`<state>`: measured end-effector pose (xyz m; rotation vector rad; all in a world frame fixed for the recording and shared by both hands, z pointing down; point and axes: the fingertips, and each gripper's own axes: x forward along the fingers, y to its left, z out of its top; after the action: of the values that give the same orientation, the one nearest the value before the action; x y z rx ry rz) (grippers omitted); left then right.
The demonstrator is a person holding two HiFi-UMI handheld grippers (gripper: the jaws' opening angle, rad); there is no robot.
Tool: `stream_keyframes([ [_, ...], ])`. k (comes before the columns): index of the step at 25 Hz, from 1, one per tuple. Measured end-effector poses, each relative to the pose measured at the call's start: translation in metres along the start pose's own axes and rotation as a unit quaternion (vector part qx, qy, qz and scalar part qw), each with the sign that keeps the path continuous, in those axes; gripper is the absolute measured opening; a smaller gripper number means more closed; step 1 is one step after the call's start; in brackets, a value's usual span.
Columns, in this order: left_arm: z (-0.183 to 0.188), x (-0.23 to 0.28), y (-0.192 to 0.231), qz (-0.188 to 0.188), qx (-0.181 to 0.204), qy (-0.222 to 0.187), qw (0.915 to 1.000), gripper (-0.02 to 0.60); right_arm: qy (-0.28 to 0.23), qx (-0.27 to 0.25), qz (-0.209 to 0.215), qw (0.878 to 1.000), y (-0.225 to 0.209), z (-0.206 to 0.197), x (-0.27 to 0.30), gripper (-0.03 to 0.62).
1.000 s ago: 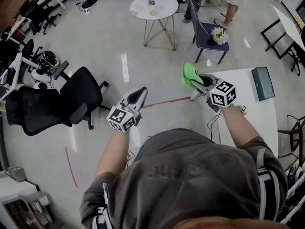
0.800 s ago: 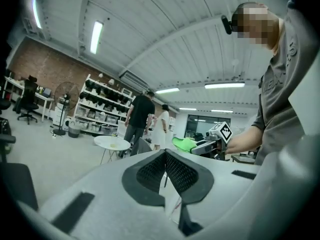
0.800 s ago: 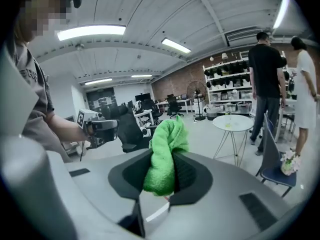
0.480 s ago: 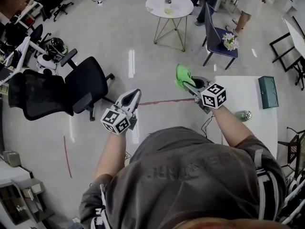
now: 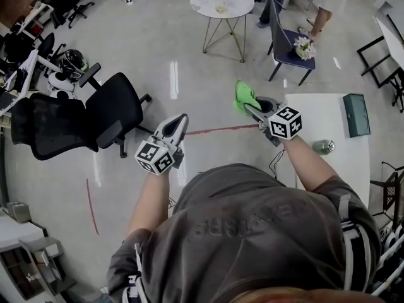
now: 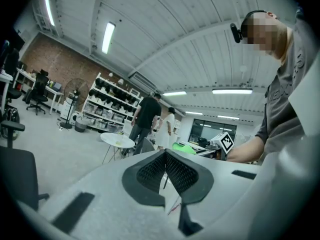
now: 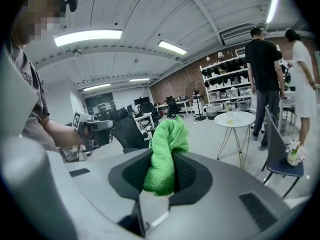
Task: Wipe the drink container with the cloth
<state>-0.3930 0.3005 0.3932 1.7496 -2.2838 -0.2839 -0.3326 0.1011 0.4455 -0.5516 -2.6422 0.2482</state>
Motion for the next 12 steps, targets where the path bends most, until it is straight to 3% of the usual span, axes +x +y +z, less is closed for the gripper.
stream_keyframes([
  [12, 0.0001, 0.0028, 0.0004, -0.002, -0.002, 0.0, 1.0, 0.006, 0.003, -0.017, -0.005, 1.0, -0.0022, 0.0038, -0.0034, 0.08],
])
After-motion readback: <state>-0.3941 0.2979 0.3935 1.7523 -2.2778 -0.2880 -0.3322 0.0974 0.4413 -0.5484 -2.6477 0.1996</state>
